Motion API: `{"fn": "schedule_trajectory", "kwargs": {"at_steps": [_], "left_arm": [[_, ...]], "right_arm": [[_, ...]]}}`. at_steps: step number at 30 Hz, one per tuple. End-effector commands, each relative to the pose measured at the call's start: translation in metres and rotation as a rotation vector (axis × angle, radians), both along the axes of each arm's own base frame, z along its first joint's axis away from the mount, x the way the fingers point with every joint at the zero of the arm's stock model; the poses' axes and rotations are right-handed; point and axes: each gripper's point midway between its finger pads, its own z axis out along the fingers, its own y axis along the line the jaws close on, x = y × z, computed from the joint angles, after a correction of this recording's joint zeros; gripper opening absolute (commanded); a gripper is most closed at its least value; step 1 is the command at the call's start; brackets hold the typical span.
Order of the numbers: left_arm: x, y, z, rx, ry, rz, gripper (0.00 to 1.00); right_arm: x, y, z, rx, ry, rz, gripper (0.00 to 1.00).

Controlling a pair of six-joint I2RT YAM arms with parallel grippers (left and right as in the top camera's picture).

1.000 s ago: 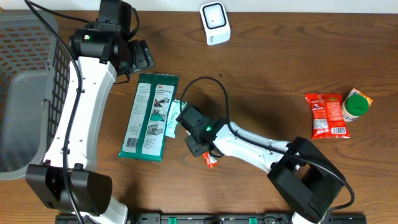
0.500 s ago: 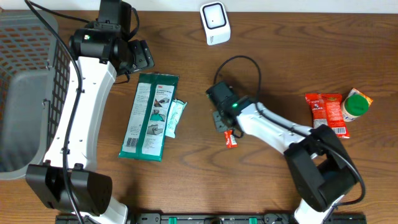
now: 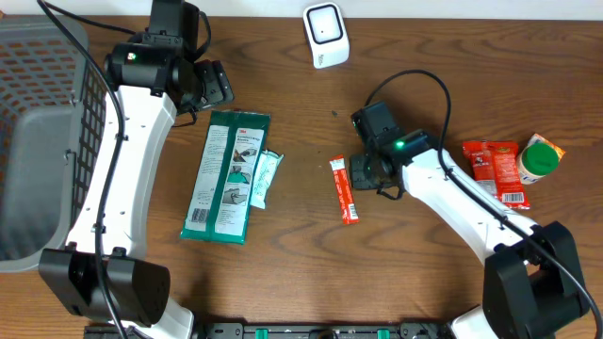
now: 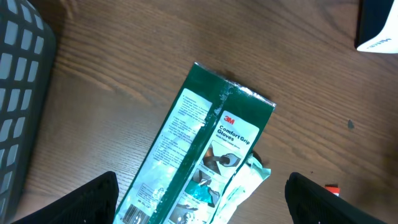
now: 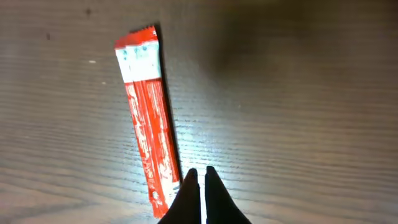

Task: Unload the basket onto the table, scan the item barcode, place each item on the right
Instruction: 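Close the right gripper on the red candy stick and lift it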

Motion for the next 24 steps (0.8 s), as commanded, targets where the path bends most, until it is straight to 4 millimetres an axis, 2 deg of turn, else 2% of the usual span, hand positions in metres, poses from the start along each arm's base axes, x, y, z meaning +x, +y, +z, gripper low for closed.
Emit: {"fn": "schedule_trajectory", "kwargs": {"at_steps": [1,5,11,17,20,21,24], "left_arm": [[-0.001,0.004,0.005,0.015,-0.012,-0.003,0.86],[-0.001,0.004,0.005,0.015,-0.012,-0.003,0.86],[-0.001,0.004,0.005,0.016,-0.012,-0.003,0.86],[-0.001,0.004,0.005,0.015,-0.012,-0.003,0.86],[-0.001,0.004,0.005,0.015,-0.012,-0.003,0.86],[-0.001,0.004,0.005,0.015,-0.012,-0.003,0.86],[-0.001,0.004,0.005,0.015,-0.012,-0.003,0.86]], "right_arm": [[-0.013,-0.004,-0.023,0.008,0.061,-0.073,0.01],[-0.031,-0.001,-0.047,0.022,0.122,-0.121,0.03],[-0.050,0.012,-0.056,0.048,0.171,-0.180,0.15],[-0.057,0.034,-0.065,0.102,0.143,-0.228,0.11],[-0.061,0.055,-0.067,0.153,0.125,-0.225,0.10],[-0.065,0.084,-0.062,0.232,0.108,-0.154,0.09],[-0.066,0.114,-0.053,0.319,0.078,-0.078,0.12]]}}
